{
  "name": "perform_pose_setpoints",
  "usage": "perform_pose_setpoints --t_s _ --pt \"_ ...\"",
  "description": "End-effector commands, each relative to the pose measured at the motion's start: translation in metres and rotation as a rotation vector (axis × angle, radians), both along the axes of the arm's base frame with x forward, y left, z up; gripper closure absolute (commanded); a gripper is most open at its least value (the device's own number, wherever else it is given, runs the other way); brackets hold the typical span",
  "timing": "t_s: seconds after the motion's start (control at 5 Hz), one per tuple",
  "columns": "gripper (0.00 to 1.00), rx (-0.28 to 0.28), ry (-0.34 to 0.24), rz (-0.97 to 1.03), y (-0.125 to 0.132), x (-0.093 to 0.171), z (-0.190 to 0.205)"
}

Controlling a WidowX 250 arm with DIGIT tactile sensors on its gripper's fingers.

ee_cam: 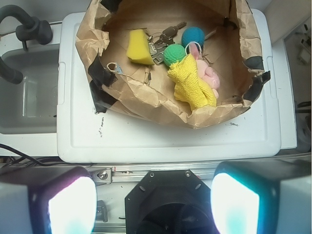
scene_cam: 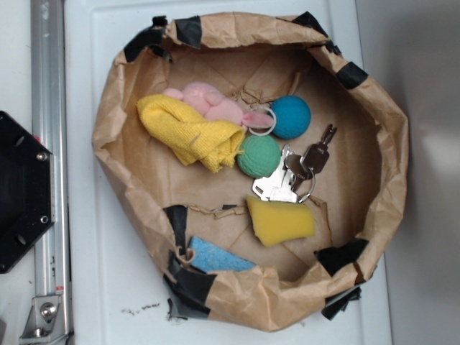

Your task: Grab the blue sponge.

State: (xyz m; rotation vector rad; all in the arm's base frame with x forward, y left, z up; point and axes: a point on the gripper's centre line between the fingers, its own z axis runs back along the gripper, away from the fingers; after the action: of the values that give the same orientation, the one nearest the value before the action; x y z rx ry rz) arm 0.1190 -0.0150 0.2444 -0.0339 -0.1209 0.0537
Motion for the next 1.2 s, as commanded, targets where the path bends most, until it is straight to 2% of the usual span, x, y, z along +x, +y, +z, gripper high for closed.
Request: perform_pose_setpoints --t_s 0.0,0.2,0.4,0.6,0.8,1.0 --pt "0.0 0.0 0.0 0.0 0.0 0.0 0.0" --pt "0.0 0.066 -0.02 0.082 0.021 0.05 -0.035" --pt "0.0 0.091 -0.045 0.118 0.036 0.1 -0.065" --pt "0.0 0.077 -0.019 0.1 0.043 0.133 -0.097" --pt "0.0 0.015 0.057 0.061 0.038 0.144 -0.125" --pt "0.0 -0.089 0.197 -0.003 0.023 0.136 -0.149"
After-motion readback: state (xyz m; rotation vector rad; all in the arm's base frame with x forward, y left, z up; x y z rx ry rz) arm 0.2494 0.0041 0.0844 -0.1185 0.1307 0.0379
